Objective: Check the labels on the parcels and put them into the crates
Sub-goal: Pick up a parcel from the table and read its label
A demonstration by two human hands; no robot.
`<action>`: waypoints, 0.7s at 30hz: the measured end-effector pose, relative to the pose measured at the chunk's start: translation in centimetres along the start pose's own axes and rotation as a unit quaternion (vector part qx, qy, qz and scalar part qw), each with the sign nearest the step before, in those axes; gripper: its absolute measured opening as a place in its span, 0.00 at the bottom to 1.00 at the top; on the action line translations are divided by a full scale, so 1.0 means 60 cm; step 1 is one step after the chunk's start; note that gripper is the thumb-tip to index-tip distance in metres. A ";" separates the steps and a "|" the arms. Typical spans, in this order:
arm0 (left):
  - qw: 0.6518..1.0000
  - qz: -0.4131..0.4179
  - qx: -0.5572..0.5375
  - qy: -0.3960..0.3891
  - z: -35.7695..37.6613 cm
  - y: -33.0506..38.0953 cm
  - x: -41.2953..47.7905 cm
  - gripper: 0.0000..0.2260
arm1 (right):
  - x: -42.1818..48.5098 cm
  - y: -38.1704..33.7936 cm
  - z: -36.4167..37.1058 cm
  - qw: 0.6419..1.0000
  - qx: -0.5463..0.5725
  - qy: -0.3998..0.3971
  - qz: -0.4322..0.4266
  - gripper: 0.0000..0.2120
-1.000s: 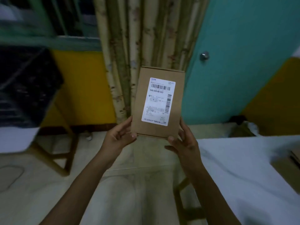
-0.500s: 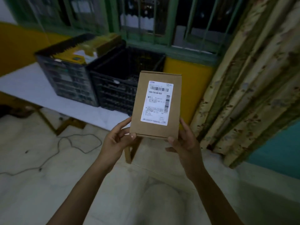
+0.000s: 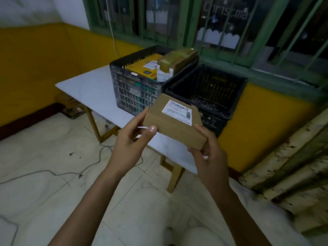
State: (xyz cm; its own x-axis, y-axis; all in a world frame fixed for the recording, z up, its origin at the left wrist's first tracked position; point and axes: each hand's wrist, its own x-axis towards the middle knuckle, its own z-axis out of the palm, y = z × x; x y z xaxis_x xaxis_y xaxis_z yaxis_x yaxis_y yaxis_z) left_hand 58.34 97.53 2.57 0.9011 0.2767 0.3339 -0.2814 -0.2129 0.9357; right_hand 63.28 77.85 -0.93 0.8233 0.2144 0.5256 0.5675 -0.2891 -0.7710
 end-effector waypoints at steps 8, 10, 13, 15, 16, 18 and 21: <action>0.993 0.089 0.082 -0.015 -0.129 -0.007 0.250 0.21 | 0.229 -0.001 0.131 0.996 0.011 0.026 -0.089 0.17; 0.992 0.103 0.067 -0.034 -0.159 -0.009 0.330 0.17 | 0.309 0.001 0.165 0.994 0.037 0.036 -0.094 0.18; 0.991 0.062 0.117 -0.029 -0.195 -0.035 0.443 0.16 | 0.426 0.018 0.204 0.992 0.083 0.065 -0.074 0.17; 0.984 0.027 0.176 -0.026 -0.218 -0.070 0.500 0.14 | 0.493 0.035 0.227 0.990 0.095 0.079 -0.065 0.12; 0.979 0.016 0.201 -0.029 -0.227 -0.091 0.523 0.13 | 0.521 0.045 0.239 0.990 0.097 0.078 -0.062 0.08; 0.970 0.001 0.240 -0.037 -0.243 -0.128 0.560 0.12 | 0.564 0.064 0.267 0.991 0.104 0.070 -0.041 0.06; 0.953 -0.001 0.291 -0.084 -0.259 -0.175 0.622 0.12 | 0.612 0.099 0.305 0.990 0.127 0.054 -0.006 0.05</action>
State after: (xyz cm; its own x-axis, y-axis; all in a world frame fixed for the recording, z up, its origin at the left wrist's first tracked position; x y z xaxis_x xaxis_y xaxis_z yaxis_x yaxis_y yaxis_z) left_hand 89.76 124.67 6.95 0.9556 0.1337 0.2627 -0.0924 -0.7103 0.6978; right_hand 96.64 101.07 7.18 0.8212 0.1116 0.5597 0.5665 -0.0411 -0.8230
